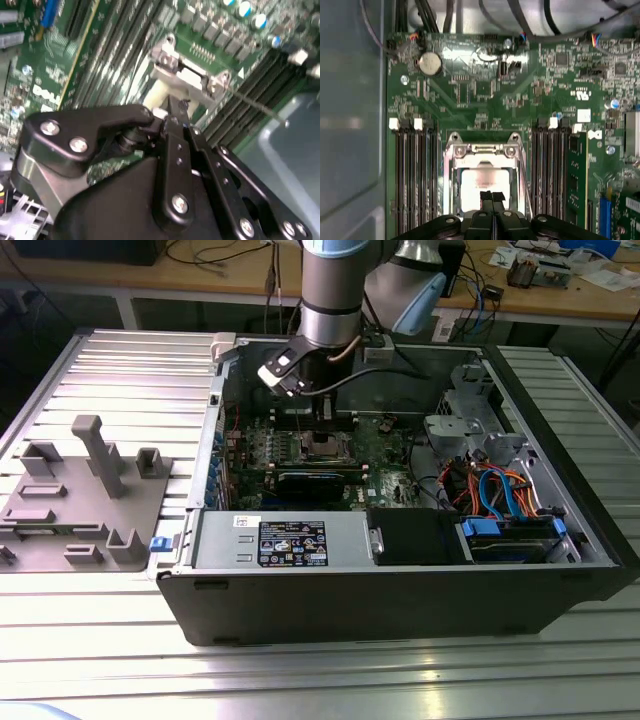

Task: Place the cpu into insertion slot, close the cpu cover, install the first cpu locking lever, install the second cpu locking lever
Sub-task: 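Close the cpu cover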

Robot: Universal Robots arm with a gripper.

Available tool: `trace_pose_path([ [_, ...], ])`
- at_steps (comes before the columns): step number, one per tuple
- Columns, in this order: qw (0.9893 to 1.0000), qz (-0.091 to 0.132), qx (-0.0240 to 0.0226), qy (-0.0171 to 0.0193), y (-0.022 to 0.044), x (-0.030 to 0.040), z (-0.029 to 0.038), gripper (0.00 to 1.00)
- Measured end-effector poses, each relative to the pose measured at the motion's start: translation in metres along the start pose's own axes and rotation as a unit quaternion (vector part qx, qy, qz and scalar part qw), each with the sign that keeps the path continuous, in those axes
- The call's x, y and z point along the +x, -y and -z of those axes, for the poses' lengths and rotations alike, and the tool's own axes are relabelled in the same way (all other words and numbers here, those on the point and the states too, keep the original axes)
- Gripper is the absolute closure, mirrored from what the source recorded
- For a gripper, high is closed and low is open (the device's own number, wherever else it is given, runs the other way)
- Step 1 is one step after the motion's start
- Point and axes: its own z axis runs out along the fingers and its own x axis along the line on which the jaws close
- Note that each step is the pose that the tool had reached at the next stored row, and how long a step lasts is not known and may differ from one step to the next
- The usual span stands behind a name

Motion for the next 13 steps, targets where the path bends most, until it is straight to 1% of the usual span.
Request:
trace_pose_path([
  [1,1.0,0.009,-0.0003,0.0,0.0044,-0.0007,-0.0029,0.89],
  [3,0.9999,0.016,-0.0006,-0.0001,0.0089,-0.0011,-0.005,0.89],
  [13,0.9998,0.018,-0.0007,-0.0001,0.0096,-0.001,-0.0052,0.89],
])
